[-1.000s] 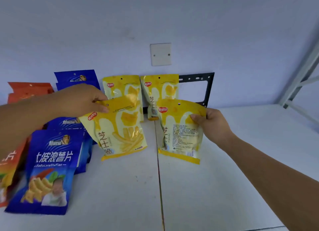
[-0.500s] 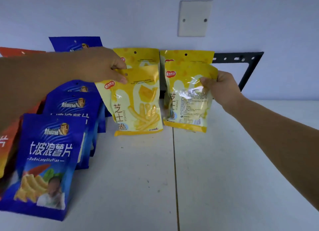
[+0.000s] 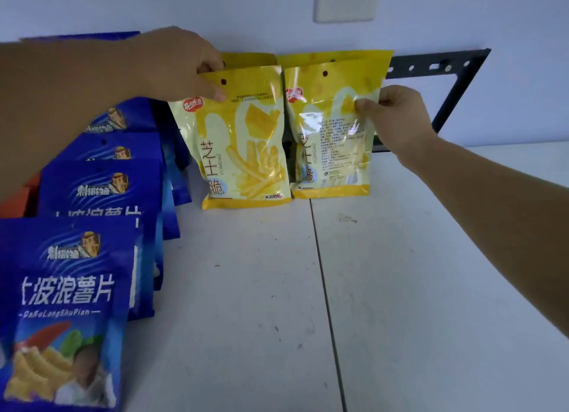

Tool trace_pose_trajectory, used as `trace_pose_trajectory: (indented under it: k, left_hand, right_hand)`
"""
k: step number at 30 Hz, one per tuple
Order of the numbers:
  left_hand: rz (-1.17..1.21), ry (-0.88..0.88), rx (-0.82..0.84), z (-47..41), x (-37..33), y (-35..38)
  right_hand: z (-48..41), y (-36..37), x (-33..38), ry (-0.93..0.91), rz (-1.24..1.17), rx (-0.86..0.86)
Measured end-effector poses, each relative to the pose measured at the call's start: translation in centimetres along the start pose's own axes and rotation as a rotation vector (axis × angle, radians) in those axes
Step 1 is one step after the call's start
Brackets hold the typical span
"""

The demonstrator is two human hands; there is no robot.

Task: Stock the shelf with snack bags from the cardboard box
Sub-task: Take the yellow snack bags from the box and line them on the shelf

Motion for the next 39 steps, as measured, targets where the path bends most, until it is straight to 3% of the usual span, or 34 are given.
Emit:
trace_pose_trajectory:
  k: [13, 25, 39]
  left_hand:
    - [0.101, 0.120, -0.252, 4.4, -2.1, -3.3]
    - [0.396, 0.354, 0.030, 8.7, -14.0, 2.2]
    - [0.401, 0.721, 0.171, 20.0, -40.4, 5.1]
  right_hand:
    - [4.7, -3.5, 0.0, 0.077, 0.149, 0.028]
    - [17.1, -9.5, -0.5, 0.180, -0.041, -0.021]
    - [37.0, -30.7, -3.7, 0.293, 0.172, -0.328]
Point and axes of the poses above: each hand's wrist, its own z-axis away from the middle knuckle, its own y-axis out of the palm, x = y × z, the point moved 9 cm from there along -z, towards the middle knuckle, and after that the axes turned 13 degrees about -y, right-handed, at the moved point
